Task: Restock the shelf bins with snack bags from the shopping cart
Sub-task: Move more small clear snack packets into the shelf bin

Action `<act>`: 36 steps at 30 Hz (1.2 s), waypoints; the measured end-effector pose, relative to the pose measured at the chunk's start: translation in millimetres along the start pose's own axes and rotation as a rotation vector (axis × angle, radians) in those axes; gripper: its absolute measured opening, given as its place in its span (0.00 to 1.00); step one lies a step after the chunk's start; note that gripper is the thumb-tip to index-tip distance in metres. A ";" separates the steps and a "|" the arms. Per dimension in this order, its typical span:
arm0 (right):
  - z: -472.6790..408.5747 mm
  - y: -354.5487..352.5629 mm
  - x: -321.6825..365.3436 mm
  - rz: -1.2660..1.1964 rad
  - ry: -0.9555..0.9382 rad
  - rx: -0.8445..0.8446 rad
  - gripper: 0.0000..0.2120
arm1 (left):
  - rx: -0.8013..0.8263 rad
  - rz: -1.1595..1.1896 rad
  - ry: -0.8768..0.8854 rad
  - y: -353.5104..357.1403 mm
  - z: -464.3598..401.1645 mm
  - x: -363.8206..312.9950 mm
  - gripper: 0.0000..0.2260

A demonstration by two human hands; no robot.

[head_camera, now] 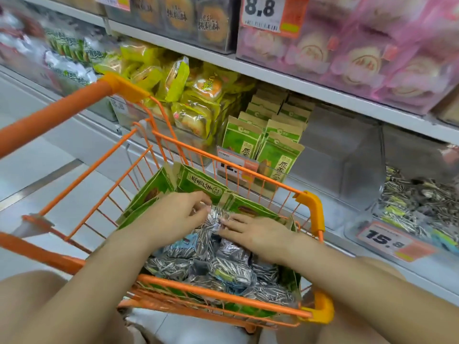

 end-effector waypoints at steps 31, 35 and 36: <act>52.0 -57.4 -15.8 -1.113 0.341 -0.577 0.19 | -0.281 0.493 0.111 -17.1 13.1 -16.7 0.11; 48.3 -28.4 -24.8 -1.202 0.624 -0.898 0.12 | -0.008 0.121 -0.011 -14.7 -0.7 -14.6 0.24; 45.9 -20.1 -26.7 -1.334 0.678 -0.963 0.11 | 0.130 -0.102 -0.005 -11.9 -5.4 -11.7 0.29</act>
Point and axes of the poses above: each hand's wrist, its own z-axis away from the middle knuckle, its own y-axis out of the palm, x = y × z, the point moved 1 cm from there along -z, towards the middle knuckle, and after that the axes turned 2 degrees about -z, right-handed, at the moved point
